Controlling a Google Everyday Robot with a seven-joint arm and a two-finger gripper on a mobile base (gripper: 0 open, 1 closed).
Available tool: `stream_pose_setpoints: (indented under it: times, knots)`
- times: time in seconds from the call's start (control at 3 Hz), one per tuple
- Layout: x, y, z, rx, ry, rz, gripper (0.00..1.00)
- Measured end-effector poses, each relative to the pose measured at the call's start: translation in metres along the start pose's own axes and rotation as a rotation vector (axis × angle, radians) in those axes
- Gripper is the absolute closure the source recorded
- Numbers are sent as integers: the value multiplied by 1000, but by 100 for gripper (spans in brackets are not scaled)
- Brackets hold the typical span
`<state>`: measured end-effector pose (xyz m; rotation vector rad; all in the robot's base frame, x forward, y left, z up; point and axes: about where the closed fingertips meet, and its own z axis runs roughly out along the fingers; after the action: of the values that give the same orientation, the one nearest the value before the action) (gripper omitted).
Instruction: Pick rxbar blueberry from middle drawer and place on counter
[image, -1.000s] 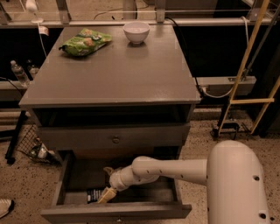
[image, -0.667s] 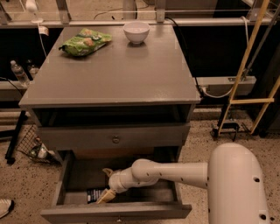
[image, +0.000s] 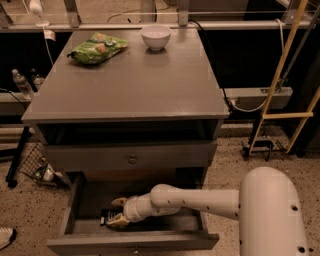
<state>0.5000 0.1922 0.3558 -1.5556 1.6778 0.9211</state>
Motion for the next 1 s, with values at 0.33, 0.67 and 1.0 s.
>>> stream_pose_setpoints:
  times: [0.33,0.67,1.0]
  knots:
    - [0,1,1,0,-12,-5,74]
    - [-6,-3,-13,20,-35,-14,100]
    - [-17,-12,-41,47,-62,-40,100]
